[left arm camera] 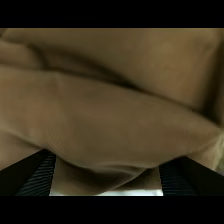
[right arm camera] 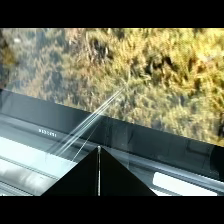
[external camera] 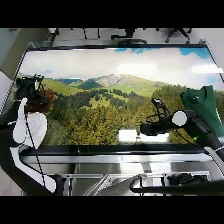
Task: Fold the shirts.
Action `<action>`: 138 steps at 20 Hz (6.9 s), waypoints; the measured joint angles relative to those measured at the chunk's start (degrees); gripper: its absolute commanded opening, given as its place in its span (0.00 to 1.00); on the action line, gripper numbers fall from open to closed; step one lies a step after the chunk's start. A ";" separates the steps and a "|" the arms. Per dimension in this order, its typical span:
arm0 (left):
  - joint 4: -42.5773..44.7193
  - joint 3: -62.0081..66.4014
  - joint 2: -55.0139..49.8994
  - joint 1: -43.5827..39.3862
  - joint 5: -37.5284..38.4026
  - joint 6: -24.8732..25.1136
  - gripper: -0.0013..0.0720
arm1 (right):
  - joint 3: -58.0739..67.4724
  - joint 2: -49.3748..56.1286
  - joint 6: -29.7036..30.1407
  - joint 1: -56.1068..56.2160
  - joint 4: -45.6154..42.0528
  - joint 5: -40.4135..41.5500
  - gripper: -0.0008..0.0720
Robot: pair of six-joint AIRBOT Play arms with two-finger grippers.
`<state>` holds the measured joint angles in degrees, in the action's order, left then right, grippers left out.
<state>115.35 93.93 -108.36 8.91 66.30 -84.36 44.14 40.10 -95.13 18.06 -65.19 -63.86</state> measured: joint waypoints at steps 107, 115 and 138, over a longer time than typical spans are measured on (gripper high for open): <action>-49.40 -8.63 15.93 -11.06 21.14 4.94 0.94 | 40.02 34.12 36.28 -19.89 23.23 -14.16 0.73; -49.64 -28.20 24.35 -14.97 9.77 6.03 0.94 | 16.98 23.69 33.59 -23.47 19.50 -12.70 0.74; -49.16 -29.29 18.56 -22.29 0.39 6.38 0.05 | 20.24 35.63 46.86 -16.96 39.39 5.90 0.04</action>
<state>66.19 64.64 -89.80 -13.39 66.70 -77.97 64.38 75.72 -48.27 1.10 -25.80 -57.95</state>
